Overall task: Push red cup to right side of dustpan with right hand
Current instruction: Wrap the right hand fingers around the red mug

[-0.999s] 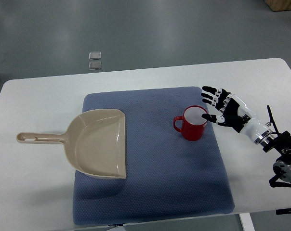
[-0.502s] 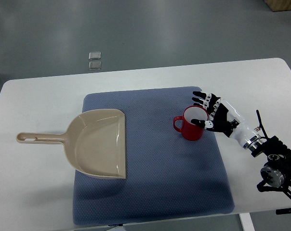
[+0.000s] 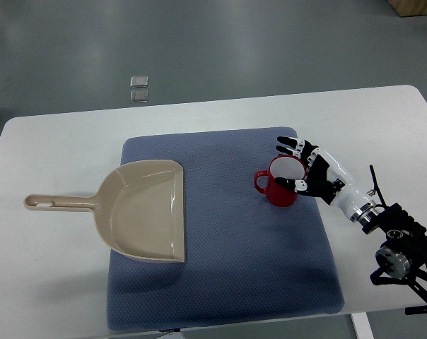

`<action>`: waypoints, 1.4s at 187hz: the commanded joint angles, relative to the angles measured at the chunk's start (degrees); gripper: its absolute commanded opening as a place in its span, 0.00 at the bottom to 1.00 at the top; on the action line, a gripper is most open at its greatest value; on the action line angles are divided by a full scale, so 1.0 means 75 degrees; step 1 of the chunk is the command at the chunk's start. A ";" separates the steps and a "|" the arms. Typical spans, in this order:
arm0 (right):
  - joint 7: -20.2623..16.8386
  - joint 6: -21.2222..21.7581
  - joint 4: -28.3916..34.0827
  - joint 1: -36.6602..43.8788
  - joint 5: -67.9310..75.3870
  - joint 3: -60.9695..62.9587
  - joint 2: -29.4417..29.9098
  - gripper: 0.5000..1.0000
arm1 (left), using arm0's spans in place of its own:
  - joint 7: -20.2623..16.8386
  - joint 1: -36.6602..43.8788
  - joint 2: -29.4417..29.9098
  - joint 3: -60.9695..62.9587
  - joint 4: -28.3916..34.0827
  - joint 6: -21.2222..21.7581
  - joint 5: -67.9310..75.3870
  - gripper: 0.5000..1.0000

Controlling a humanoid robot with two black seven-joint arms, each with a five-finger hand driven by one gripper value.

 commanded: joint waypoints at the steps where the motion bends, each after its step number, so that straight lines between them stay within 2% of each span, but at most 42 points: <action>1: 0.0000 -0.0152 -0.0030 -0.0018 -0.0004 -0.0007 0.0076 0.85 | 0.0000 0.0000 0.0000 0.0000 0.0001 -0.0004 -0.0011 1.00; 20: 0.0000 -0.0409 -0.0041 -0.0018 -0.0004 -0.0007 0.0099 0.85 | 0.0000 0.0000 0.0000 0.0000 0.0001 -0.0004 -0.0011 1.00; 78: 0.0000 -0.0456 -0.0123 0.0005 -0.0039 -0.0007 0.0123 0.85 | 0.0000 0.0000 0.0000 0.0000 0.0001 -0.0004 0.0001 1.00; 102: 0.0000 -0.0808 -0.0182 0.0005 -0.0226 -0.0007 0.0240 0.85 | 0.0000 0.0000 0.0000 0.0000 0.0001 -0.0004 0.0001 1.00; 144: 0.0000 -0.1089 -0.0358 0.0064 -0.0332 -0.0007 0.0381 0.85 | 0.0000 0.0000 0.0000 0.0000 0.0001 0.0008 0.0000 1.00; 262: 0.0000 -0.0972 -0.0287 0.0111 -0.0215 0.0004 0.0533 0.85 | 0.0000 0.0000 0.0000 0.0000 0.0001 -0.0004 0.0001 1.00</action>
